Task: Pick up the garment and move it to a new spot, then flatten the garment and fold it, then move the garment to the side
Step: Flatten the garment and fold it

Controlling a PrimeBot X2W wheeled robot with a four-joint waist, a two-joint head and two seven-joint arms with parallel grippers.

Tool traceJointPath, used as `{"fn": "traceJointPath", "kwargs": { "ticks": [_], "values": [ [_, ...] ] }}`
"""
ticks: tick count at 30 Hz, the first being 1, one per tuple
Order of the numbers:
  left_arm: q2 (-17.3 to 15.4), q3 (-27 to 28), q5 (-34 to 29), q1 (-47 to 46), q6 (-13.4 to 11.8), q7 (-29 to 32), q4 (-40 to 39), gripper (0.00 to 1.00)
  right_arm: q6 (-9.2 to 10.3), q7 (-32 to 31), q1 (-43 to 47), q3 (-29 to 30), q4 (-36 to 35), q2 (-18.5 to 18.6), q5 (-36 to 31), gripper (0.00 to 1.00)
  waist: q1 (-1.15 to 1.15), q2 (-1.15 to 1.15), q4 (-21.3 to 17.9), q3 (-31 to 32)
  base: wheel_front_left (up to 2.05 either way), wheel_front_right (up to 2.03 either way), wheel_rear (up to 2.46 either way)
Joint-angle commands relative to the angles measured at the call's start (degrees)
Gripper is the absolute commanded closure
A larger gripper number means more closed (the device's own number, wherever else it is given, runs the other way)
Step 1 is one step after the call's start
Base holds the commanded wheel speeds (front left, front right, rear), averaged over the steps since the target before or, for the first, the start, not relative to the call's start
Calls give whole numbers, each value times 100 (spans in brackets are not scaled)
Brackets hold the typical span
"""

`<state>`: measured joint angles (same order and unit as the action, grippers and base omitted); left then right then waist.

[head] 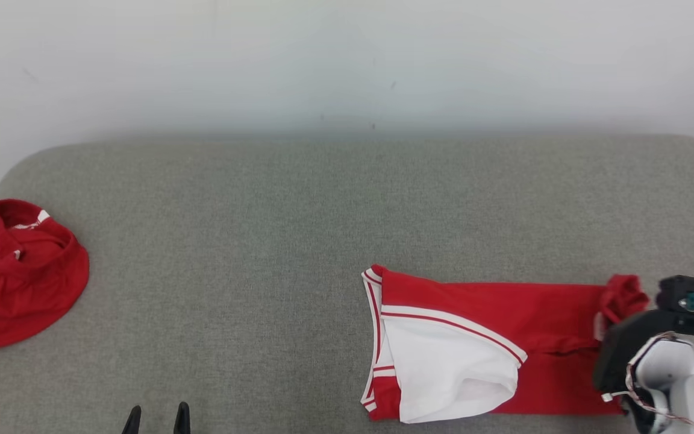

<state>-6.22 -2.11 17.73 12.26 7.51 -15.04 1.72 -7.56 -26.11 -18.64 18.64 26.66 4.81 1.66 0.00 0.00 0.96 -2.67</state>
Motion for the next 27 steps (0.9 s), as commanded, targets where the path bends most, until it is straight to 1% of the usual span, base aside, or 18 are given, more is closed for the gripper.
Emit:
{"fn": "traceJointPath", "kwargs": {
  "ticks": [1, 7, 11, 15, 17, 21, 22, 27],
  "values": [
    [22, 0, 43, 77, -5, -18, 27, 0, 14, -66, 120, -280, -172, -21, 201, 100, 0, 0, 15, 208, 0, 0, 0],
    [37, 11, 49, 153, -4, -18, 28, 0, 14, -330, 308, -1470, -635, -111, 935, 100, 0, 0, 76, 335, 0, 0, 0],
    [49, 14, 61, 138, -4, -18, 39, 0, 14, -408, 217, -2114, -685, -159, 1238, 100, 0, 0, 138, 350, 0, 0, 0],
    [63, -4, 77, 116, -4, -18, 44, 0, 15, -436, 43, -2589, -486, -178, 1479, 100, 0, 0, 223, 327, 0, 0, 0],
    [69, -30, 73, 101, -4, -18, 50, 0, 15, -394, -81, -2738, -333, -186, 1528, 100, 0, 0, 280, 306, 0, 0, 0],
    [91, -72, 78, 63, -4, -18, 72, 0, 15, -261, -329, -3071, 59, -195, 1833, 100, 0, 0, 424, 271, 0, 0, 0],
    [91, -72, 78, 63, -4, -18, 72, 0, 15, -261, -329, -3071, 59, -195, 1833, 100, 0, 0, 424, 271, 0, 0, 0],
    [119, -103, 90, 40, -4, -18, 101, 0, 15, -105, -586, -3406, 537, -194, 2072, 100, 0, 0, 616, 229, 0, 0, 0]
  ]
}}
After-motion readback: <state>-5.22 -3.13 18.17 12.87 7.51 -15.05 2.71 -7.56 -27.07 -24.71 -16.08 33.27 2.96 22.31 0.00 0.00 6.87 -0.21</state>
